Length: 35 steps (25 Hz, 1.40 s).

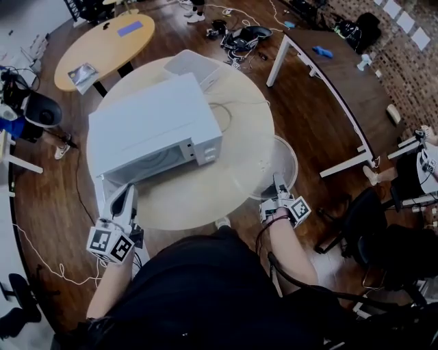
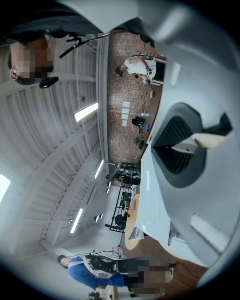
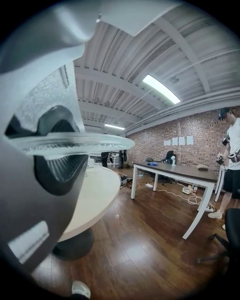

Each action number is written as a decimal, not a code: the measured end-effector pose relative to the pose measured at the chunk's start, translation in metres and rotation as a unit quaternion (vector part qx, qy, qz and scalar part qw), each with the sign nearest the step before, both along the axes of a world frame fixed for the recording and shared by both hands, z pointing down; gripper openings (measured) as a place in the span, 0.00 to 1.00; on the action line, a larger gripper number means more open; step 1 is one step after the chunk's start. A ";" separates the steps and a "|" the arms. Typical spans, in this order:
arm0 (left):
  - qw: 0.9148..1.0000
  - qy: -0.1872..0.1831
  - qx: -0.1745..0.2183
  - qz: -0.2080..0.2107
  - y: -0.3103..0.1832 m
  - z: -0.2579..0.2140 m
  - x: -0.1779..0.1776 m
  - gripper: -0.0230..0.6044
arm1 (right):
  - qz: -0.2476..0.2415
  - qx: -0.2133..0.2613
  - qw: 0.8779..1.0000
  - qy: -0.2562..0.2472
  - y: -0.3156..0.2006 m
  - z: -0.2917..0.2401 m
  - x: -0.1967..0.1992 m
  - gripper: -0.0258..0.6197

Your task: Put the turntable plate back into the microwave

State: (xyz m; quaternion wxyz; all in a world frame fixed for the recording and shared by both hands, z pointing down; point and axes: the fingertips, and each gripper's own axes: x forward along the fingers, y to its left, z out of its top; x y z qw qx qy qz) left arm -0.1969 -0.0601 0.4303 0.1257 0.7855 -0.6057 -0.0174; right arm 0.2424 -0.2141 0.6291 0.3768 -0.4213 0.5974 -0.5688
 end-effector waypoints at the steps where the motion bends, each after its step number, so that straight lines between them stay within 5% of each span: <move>1: 1.000 -0.002 0.002 0.000 0.002 -0.002 -0.001 0.04 | 0.000 0.001 1.000 -0.003 0.002 -0.003 -0.003 0.08; 35: 0.996 -0.051 0.063 0.026 0.058 -0.035 0.006 0.04 | -0.013 0.001 1.000 -0.009 0.046 -0.015 -0.058 0.08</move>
